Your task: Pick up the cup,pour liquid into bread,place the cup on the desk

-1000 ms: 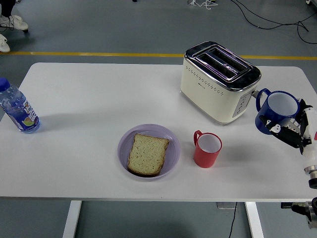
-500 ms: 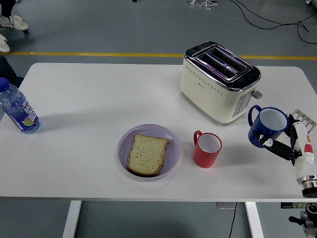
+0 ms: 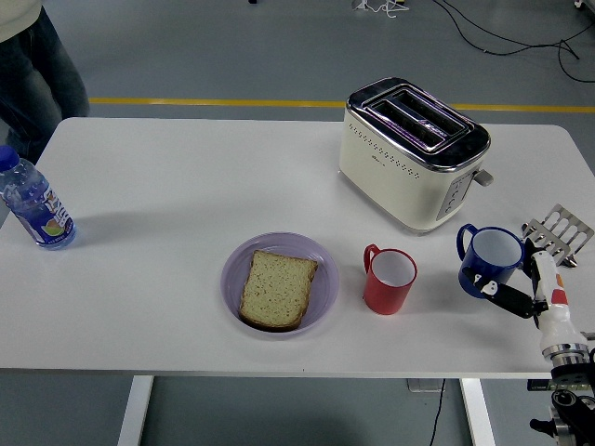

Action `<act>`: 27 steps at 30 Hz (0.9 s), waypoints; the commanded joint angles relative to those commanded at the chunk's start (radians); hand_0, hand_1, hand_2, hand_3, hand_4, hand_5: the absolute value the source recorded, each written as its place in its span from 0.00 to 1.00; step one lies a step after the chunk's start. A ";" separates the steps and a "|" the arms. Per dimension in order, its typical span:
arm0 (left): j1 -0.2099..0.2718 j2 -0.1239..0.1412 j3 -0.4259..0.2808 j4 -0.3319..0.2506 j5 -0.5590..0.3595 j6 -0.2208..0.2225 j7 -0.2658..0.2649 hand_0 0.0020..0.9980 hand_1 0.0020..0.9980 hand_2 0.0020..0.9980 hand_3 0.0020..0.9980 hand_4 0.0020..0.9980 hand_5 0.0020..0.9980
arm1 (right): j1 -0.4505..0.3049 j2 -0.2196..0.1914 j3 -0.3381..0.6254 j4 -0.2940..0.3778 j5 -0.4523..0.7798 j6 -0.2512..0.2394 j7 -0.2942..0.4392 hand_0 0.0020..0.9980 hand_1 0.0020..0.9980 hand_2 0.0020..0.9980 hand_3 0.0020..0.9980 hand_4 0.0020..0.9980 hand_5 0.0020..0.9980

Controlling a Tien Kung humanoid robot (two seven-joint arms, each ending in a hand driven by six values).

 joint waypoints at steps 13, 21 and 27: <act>0.004 -0.005 0.003 0.000 0.002 -0.003 -0.001 0.34 0.32 0.40 0.65 0.37 1.00 | 0.016 0.010 -0.009 -0.096 -0.004 0.011 0.013 0.37 0.33 0.51 0.53 0.74 0.00; 0.009 -0.008 0.008 0.000 0.008 -0.007 -0.002 0.34 0.31 0.40 0.64 0.37 1.00 | 0.028 0.022 0.004 -0.120 -0.011 0.022 0.002 0.39 0.34 0.52 0.53 0.74 0.00; 0.013 -0.009 0.001 0.000 0.018 -0.009 -0.002 0.34 0.32 0.40 0.64 0.37 1.00 | 0.032 0.026 0.002 -0.136 -0.027 0.033 -0.012 0.38 0.35 0.53 0.53 0.74 0.00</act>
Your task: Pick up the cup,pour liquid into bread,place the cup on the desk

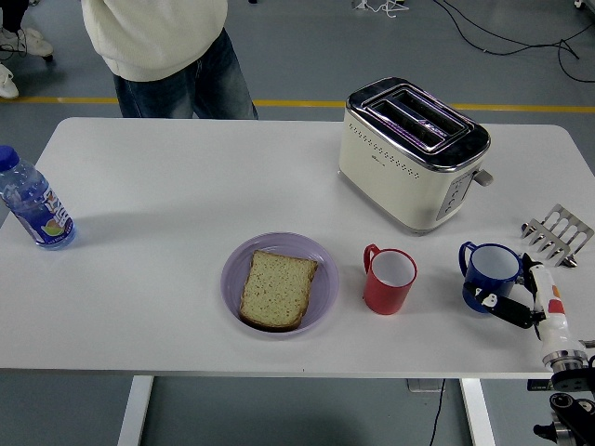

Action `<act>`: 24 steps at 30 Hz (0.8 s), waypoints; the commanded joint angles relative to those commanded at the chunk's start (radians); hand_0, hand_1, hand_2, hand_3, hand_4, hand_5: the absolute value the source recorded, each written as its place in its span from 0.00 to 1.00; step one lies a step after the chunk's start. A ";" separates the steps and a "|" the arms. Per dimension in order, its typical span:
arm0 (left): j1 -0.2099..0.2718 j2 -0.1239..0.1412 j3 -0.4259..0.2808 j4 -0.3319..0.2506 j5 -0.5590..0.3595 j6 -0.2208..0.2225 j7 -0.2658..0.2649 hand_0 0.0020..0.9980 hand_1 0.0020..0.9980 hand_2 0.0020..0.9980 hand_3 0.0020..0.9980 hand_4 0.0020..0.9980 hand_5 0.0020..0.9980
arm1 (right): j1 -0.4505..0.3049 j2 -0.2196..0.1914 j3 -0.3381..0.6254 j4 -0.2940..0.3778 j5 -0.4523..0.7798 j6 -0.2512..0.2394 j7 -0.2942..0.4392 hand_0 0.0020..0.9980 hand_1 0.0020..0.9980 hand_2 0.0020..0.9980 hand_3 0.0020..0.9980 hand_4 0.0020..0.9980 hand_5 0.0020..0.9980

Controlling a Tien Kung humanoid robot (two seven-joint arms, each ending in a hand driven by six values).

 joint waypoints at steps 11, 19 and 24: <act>0.003 -0.001 -0.005 0.000 0.008 -0.001 0.000 0.34 0.32 0.40 0.64 0.37 1.00 | 0.002 0.002 0.005 -0.013 -0.030 0.005 -0.018 0.34 0.34 0.53 0.51 0.89 0.00; -0.003 -0.002 -0.005 0.000 0.003 0.000 -0.002 0.34 0.31 0.40 0.64 0.37 1.00 | 0.018 0.009 0.013 -0.027 -0.059 0.007 -0.030 0.35 0.34 0.52 0.52 0.91 0.00; -0.005 -0.002 -0.003 0.000 -0.001 0.001 -0.003 0.34 0.31 0.40 0.64 0.37 1.00 | 0.019 0.008 0.016 -0.032 -0.079 0.022 -0.051 0.38 0.37 0.53 0.56 0.92 0.00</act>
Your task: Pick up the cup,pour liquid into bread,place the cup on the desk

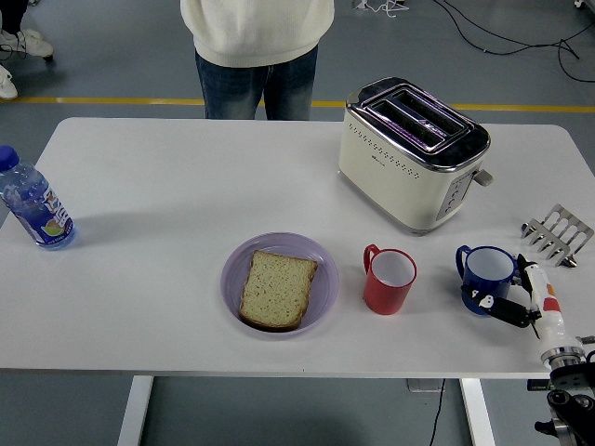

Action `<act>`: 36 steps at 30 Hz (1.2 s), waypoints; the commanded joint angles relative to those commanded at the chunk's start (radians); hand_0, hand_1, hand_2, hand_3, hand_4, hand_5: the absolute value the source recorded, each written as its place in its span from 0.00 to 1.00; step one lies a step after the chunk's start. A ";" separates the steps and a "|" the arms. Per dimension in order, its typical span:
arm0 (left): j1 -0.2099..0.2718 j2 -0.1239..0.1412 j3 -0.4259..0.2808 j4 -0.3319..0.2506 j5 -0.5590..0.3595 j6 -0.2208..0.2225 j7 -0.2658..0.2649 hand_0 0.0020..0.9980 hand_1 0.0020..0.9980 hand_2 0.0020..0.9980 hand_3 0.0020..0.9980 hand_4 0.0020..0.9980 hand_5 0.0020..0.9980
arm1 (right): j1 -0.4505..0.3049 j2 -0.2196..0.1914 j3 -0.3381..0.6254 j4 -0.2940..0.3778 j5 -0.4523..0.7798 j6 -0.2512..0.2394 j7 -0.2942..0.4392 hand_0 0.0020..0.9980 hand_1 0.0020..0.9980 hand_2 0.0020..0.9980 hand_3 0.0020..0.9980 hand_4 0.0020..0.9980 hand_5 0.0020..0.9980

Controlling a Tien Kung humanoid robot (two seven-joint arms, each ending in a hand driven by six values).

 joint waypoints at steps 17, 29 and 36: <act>-0.002 0.001 0.006 0.000 -0.008 -0.001 -0.001 0.34 0.31 0.40 0.64 0.37 1.00 | -0.003 0.002 0.011 -0.008 -0.011 -0.006 0.005 0.55 0.48 0.64 0.87 0.95 0.05; -0.003 0.002 0.010 0.000 -0.010 -0.004 -0.001 0.34 0.31 0.40 0.64 0.37 1.00 | -0.002 0.003 0.014 0.005 -0.006 -0.012 0.020 0.59 0.53 0.72 0.93 0.96 0.05; -0.002 0.001 0.006 0.000 -0.006 -0.005 -0.001 0.34 0.31 0.40 0.64 0.37 1.00 | -0.002 0.002 0.015 0.003 -0.010 -0.010 0.015 0.59 0.54 0.73 0.93 0.96 0.05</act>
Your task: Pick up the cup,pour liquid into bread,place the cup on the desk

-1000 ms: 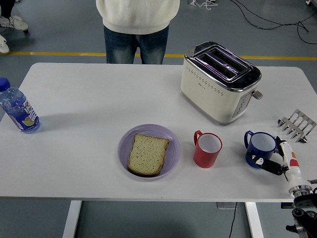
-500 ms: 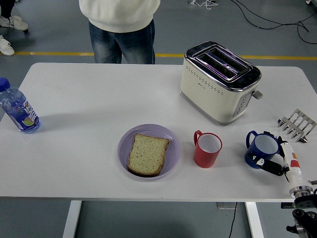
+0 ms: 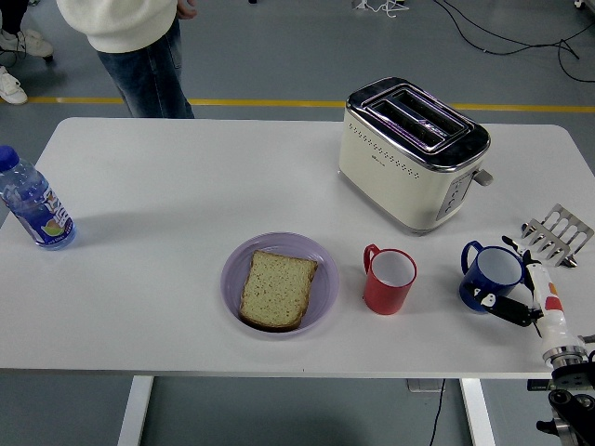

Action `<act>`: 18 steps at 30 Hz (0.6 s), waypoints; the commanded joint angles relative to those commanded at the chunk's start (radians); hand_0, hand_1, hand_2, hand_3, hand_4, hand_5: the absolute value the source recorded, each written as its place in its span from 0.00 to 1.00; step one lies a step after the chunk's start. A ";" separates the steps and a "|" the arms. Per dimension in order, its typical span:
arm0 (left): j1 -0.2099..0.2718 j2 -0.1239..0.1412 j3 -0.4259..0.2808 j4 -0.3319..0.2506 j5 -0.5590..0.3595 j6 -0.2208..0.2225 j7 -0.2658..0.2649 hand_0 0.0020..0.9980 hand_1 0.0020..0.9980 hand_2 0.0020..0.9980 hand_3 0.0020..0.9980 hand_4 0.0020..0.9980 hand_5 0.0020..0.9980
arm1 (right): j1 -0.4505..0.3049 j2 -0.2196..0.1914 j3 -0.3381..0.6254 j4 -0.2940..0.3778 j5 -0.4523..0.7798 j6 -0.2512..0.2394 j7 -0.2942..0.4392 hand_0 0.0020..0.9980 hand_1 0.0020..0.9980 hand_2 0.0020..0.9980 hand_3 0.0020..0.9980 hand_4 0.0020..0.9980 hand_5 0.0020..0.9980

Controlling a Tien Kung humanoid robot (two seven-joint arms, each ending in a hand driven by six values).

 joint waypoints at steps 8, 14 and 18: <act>0.003 -0.001 -0.003 0.000 0.005 -0.001 0.001 0.34 0.31 0.40 0.64 0.37 1.00 | -0.001 -0.001 0.000 0.001 0.002 0.004 0.000 0.60 0.55 0.77 0.96 0.96 0.05; 0.005 -0.001 -0.004 0.000 0.009 -0.003 0.001 0.34 0.31 0.40 0.64 0.37 1.00 | -0.002 -0.001 0.000 0.005 0.010 0.001 0.006 0.62 0.59 0.82 1.00 0.96 0.04; 0.006 -0.001 -0.002 0.000 0.008 -0.003 0.001 0.34 0.31 0.40 0.64 0.37 1.00 | -0.004 -0.002 0.000 0.009 0.008 0.006 0.004 0.67 0.63 0.87 1.00 0.97 0.05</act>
